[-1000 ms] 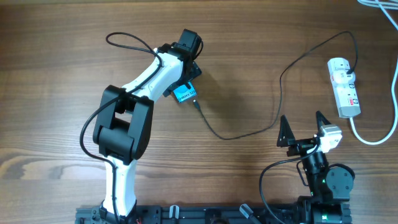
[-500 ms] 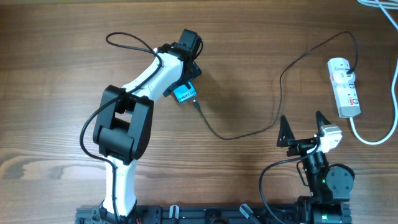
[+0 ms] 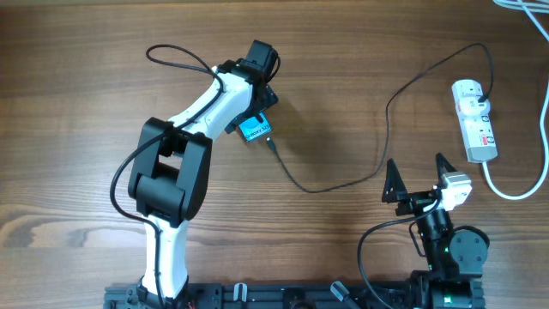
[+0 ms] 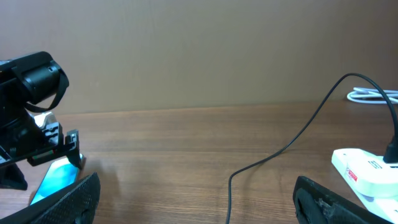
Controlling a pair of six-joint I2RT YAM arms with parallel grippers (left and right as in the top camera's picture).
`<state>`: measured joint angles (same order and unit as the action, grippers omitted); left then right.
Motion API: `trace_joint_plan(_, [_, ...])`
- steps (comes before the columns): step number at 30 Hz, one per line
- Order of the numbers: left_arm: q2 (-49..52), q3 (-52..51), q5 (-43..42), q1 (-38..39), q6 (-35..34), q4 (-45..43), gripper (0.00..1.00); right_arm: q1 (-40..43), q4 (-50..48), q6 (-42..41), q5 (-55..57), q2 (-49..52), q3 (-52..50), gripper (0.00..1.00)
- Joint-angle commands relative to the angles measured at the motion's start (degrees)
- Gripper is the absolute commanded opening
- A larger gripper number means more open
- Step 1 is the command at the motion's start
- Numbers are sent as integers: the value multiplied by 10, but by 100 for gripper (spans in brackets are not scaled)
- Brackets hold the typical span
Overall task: Plug charger to phone and switch on socket
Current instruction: 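Lower the left gripper and grasp the phone's bottom edge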
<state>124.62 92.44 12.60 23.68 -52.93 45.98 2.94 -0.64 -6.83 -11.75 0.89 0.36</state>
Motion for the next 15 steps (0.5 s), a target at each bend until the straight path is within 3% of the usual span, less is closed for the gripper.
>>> trace_joint_plan(1, [8, 3, 14, 2, -7, -2, 100, 2, -2, -8, 1, -3, -1, 100])
trace_joint_plan(15, [8, 3, 7, 2, 6, 8, 100, 2, -2, -8, 1, -3, -1, 100])
